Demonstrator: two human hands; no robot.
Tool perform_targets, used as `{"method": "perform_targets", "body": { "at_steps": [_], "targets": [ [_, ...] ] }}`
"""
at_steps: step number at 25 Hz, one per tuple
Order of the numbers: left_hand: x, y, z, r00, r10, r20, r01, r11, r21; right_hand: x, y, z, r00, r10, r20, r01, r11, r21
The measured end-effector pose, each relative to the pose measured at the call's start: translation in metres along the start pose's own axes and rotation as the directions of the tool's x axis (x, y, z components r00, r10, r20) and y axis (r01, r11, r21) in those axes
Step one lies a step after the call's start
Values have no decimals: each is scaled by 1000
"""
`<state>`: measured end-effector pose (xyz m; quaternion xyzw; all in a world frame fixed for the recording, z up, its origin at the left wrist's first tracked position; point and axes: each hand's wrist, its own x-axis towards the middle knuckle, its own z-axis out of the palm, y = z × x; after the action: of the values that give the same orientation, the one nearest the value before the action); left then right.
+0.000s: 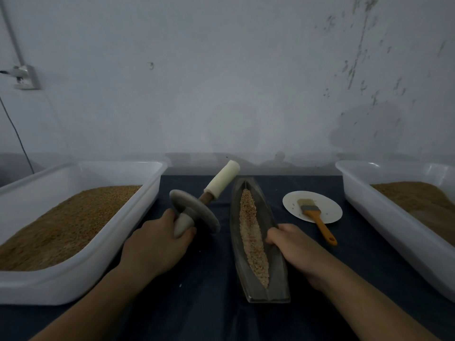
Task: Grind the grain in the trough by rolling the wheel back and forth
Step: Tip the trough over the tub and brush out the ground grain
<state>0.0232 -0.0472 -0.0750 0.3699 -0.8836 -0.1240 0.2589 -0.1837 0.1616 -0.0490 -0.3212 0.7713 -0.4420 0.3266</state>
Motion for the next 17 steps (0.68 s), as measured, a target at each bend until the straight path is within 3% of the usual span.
{"method": "perform_targets", "body": {
  "at_steps": [6,14,17],
  "targets": [
    [-2,0,-4,1000,15,-9,-14,998,62,-13,-2,-6,999,53,1,-53,998,23],
    [-13,15,-18,1000,-13,24,13,1000,4,-38,0,-13,995,89,33,-90,995,44],
    [-29,30,-31,999,-42,14,40,993,115,-47,3,-15,992,123,9,-123,992,36]
  ]
}}
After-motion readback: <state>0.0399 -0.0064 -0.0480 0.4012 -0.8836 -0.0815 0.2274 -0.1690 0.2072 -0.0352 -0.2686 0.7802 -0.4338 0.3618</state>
